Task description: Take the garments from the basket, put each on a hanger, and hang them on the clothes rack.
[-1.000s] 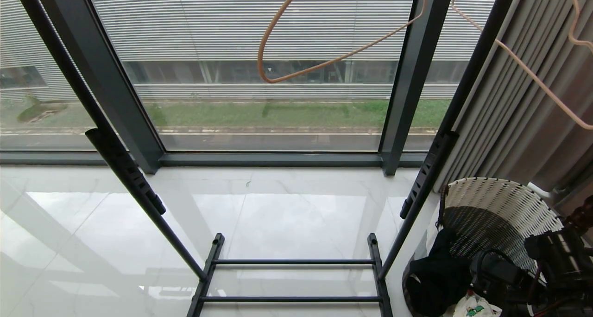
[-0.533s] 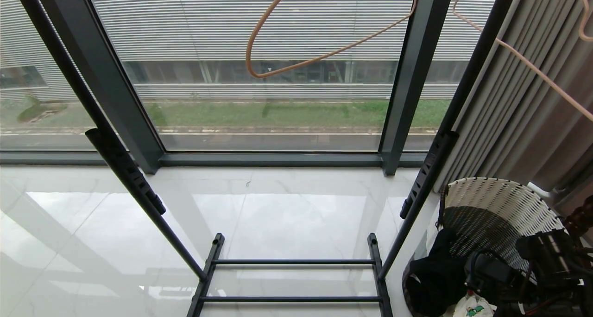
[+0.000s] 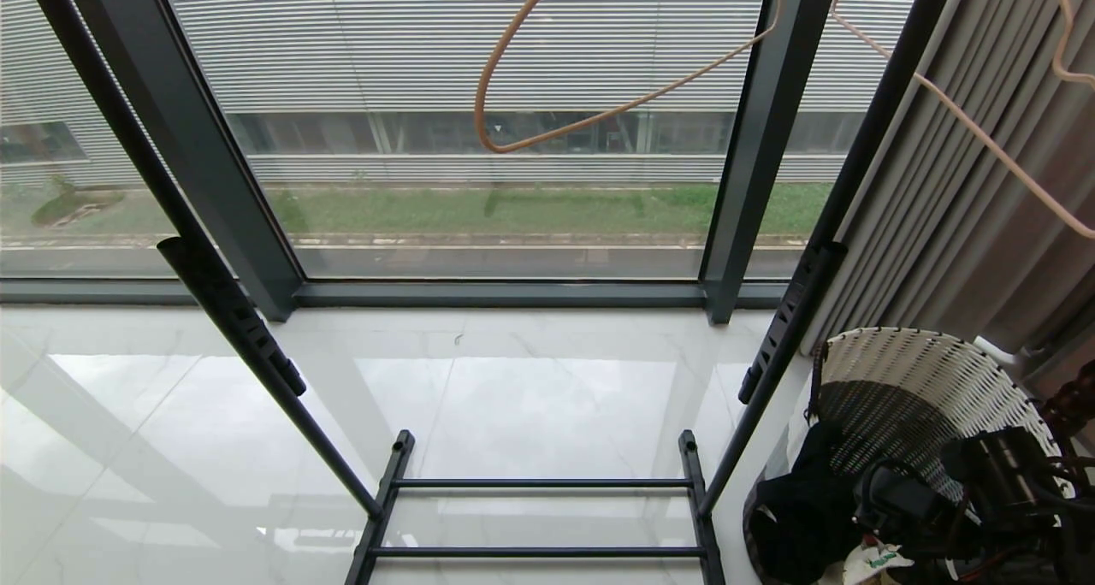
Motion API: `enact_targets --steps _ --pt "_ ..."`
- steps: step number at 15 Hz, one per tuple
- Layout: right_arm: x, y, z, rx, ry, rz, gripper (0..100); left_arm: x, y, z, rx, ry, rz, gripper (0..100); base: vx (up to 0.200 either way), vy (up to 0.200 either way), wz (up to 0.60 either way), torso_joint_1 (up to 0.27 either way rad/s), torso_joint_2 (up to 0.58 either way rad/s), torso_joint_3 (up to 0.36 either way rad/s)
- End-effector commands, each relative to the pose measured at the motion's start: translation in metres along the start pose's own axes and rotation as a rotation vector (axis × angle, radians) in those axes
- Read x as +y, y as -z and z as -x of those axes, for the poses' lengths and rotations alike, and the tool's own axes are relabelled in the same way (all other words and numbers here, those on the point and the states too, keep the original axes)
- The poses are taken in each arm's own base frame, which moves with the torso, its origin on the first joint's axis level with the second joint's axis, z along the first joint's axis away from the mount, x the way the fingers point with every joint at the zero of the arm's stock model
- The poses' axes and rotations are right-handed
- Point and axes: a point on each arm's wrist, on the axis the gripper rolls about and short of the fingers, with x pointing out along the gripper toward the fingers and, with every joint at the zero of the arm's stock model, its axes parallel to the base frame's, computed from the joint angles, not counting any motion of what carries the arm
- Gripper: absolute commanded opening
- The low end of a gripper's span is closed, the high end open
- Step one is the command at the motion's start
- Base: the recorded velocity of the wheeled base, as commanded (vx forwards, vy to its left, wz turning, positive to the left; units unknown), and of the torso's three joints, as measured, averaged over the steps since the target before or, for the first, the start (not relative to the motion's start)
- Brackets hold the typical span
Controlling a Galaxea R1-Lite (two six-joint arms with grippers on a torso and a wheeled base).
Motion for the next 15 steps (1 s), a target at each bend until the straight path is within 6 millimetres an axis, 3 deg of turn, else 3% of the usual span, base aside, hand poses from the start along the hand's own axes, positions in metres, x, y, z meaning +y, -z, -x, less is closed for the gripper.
enact_targets --steps 1,5,8,12,15 --pt "0.002 0.003 0.000 0.009 -0.006 0.002 0 0.000 0.000 0.000 -0.001 0.000 0.000 100 0.000 0.000 0.00 0.000 0.00 0.000" --pt "0.003 0.007 0.010 -0.009 0.018 -0.035 0 0.000 0.000 0.000 -0.001 0.000 0.000 100 0.000 0.000 0.00 0.000 0.00 0.000" --pt "0.001 0.005 0.034 -0.077 0.057 -0.069 0 0.000 0.000 0.000 -0.001 0.000 0.002 100 0.000 0.000 0.00 0.000 0.00 0.000" --pt "-0.011 -0.009 0.119 -0.109 0.048 -0.061 0 0.000 0.000 0.000 -0.002 0.000 0.002 100 0.000 0.000 0.00 0.000 0.00 0.000" --pt "-0.007 -0.009 0.178 -0.143 0.018 -0.014 0 0.000 0.000 0.000 -0.001 0.000 -0.006 100 0.000 0.000 0.00 0.000 0.00 0.000"
